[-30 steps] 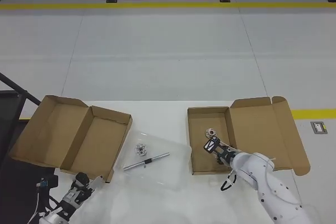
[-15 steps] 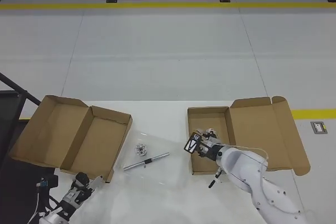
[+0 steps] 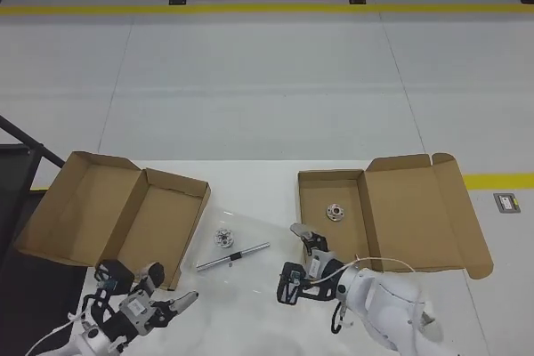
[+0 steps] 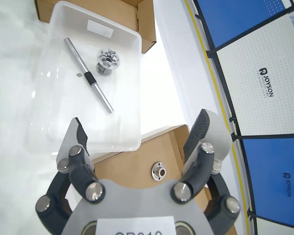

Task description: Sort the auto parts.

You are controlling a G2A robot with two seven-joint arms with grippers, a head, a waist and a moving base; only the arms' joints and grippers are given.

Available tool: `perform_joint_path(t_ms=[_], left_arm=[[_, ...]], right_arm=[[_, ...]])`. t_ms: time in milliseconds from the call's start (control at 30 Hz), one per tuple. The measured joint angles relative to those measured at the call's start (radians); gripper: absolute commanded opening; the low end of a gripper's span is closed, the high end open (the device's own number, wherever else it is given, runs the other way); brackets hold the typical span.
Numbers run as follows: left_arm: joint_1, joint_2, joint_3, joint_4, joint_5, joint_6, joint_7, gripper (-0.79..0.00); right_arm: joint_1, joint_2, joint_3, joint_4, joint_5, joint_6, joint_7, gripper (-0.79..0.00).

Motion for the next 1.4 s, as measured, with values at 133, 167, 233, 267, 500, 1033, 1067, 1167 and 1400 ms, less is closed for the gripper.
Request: perform_joint_path(t_ms=[133,167,233,267,500,1033,1067,1167,1400], left_arm=[[-0.084,0.001,0.105,-0.011,0.135,0.060,-0.069,0.000],[-0.108,0.001,0.135,-0.007,0.169,0.074,-0.085,0.000],[-0.116,0.001,0.146,-0.005,0.182,0.079,-0.090,0.000],[-0.113,0.001,0.143,-0.005,0.179,0.078,-0.089,0.000],[-0.111,0.001,0.145,-0.007,0.177,0.075,-0.086,0.000],[-0.723,-0.042,0.600,0.294,0.402,0.278,-0.622,0.000],[-0.773,-0.049,0.636,0.339,0.409,0.290,-0.649,0.000],[-0.825,-0.055,0.669,0.383,0.412,0.299,-0.668,0.000],[-0.809,-0.055,0.671,0.389,0.419,0.302,-0.653,0.000]], right_arm=[[-0.152,0.026,0.076,-0.092,-0.087,0.055,-0.101,0.000],[-0.202,0.032,0.104,-0.112,-0.099,0.089,-0.131,0.000],[-0.276,0.037,0.143,-0.127,-0.103,0.150,-0.152,0.000],[-0.305,0.037,0.150,-0.128,-0.102,0.171,-0.153,0.000],[-0.277,0.037,0.145,-0.126,-0.101,0.151,-0.150,0.000],[-0.387,0.058,0.314,0.051,0.007,0.269,-0.666,0.000],[-0.401,0.059,0.329,0.056,0.017,0.276,-0.678,0.000],[-0.404,0.060,0.331,0.057,0.018,0.275,-0.678,0.000],[-0.403,0.059,0.331,0.056,0.018,0.275,-0.677,0.000]])
